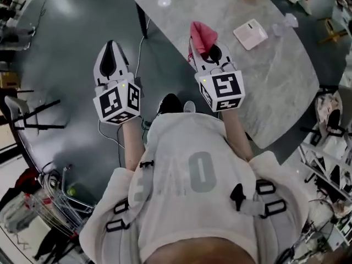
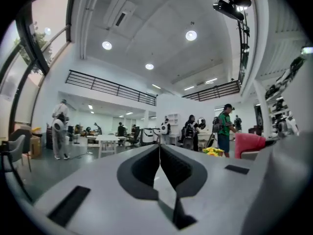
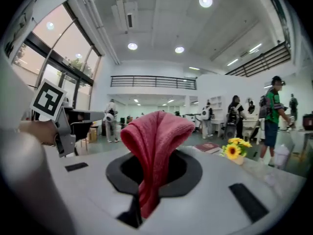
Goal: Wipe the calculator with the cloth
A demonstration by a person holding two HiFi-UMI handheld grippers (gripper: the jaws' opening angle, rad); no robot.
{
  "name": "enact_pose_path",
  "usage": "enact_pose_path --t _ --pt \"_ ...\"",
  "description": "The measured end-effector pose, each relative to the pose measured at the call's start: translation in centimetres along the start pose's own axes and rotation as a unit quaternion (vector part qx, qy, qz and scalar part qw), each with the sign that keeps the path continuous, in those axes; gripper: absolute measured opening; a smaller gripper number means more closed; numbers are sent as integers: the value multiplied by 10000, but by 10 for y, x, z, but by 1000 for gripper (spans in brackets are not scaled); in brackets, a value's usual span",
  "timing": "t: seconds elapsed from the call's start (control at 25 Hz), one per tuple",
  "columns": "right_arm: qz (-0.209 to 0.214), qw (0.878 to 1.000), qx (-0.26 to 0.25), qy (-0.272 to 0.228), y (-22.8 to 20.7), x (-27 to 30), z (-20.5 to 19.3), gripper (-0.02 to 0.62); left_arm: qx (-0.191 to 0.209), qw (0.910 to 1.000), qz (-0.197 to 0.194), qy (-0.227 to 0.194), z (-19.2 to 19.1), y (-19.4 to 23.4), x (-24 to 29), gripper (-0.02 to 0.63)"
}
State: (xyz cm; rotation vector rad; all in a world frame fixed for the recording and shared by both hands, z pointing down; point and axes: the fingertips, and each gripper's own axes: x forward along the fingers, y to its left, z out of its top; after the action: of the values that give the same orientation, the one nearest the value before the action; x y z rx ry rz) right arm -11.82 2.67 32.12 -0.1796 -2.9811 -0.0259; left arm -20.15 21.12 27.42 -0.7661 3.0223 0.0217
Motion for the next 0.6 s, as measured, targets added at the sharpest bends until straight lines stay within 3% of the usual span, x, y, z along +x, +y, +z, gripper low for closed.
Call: enact_pose_path --t 0.12,0.2,0.36,0.48,0.6 --pt "-943 9953 210 -66 -67 -31 -6 43 -82 9960 -887 -82 1 -68 47 21" --pt "-1692 9849 339 -118 -108 -64 -11 44 -210 9873 -1567 -120 0 -119 72 21" --pt "-3162 9470 537 -171 -170 -135 -18 44 -223 9590 -2824 -37 2 -219 109 21" --pt "-3944 9166 628 -172 -194 -178 -22 44 -176 9360 -3514 -33 4 -273 115 21" --pt "-4669 8817 663 -128 -202 -219 -25 44 -185 9074 -4198 -10 3 -321 115 21"
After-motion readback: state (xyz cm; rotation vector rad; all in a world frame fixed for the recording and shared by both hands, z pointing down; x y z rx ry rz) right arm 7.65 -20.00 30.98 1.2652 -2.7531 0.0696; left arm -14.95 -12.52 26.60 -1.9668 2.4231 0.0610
